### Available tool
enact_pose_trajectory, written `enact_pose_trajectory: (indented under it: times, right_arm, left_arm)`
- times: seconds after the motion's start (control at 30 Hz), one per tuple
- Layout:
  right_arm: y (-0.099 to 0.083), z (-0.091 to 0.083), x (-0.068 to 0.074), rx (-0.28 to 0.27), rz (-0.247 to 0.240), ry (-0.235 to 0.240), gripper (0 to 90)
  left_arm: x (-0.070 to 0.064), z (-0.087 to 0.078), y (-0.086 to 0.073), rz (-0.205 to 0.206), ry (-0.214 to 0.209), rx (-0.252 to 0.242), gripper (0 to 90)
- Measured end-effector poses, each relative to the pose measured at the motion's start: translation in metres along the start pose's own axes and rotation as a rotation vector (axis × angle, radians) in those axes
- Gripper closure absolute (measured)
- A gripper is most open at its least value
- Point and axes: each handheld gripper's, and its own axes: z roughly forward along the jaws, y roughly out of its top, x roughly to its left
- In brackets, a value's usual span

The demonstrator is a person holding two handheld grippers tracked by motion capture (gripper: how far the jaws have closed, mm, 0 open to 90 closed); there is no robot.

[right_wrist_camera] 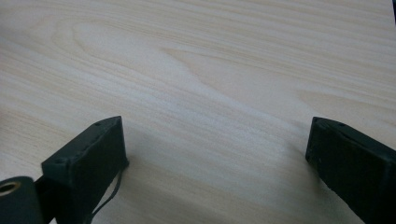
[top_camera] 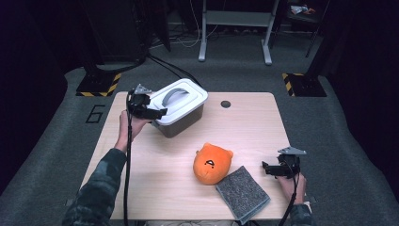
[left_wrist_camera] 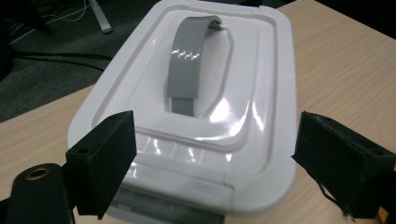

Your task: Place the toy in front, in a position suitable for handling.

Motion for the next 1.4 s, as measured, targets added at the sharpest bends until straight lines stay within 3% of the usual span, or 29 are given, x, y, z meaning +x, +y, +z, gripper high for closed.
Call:
enact_pose_trajectory:
  times: [0.23, 0.4, 0.5, 0.7, 0.9, 1.1, 1.2, 1.27, 1.4]
  right_arm:
    - [0.000, 0.000, 0.000, 0.000, 0.001, -0.001, 4.2]
    - [0.000, 0.000, 0.000, 0.001, 0.003, -0.002, 4.2]
    - [0.000, 0.000, 0.000, 0.002, -0.001, -0.001, 4.2]
    - [0.000, 0.000, 0.000, 0.002, -0.001, -0.002, 4.1]
    - [0.000, 0.000, 0.000, 0.002, 0.002, -0.003, 4.1]
    - [0.000, 0.000, 0.000, 0.001, 0.003, -0.003, 4.0]
    - [0.000, -0.001, 0.000, 0.002, 0.002, -0.003, 4.1]
    - [0.000, -0.001, 0.000, 0.004, 0.003, -0.005, 4.1]
    - [0.001, -0.002, 0.001, 0.015, 0.005, 0.003, 4.7]
  left_arm:
    - [-0.014, -0.021, -0.031, 0.017, -0.017, -0.015, 8.1]
    - [-0.023, -0.025, -0.065, 0.005, -0.025, 0.026, 6.7]
    - [-0.028, -0.024, -0.089, 0.014, -0.006, 0.058, 5.9]
    - [-0.035, -0.016, -0.135, -0.007, 0.018, 0.106, 3.3]
    - [-0.044, -0.007, -0.171, 0.000, 0.057, 0.158, 1.7]
    - [-0.050, -0.004, -0.186, 0.011, 0.077, 0.154, 1.6]
    - [-0.052, 0.000, -0.193, -0.006, 0.071, 0.162, 1.7]
    - [-0.052, 0.002, -0.196, -0.028, 0.069, 0.138, 1.7]
    - [-0.051, 0.001, -0.196, -0.029, 0.061, 0.148, 1.8]
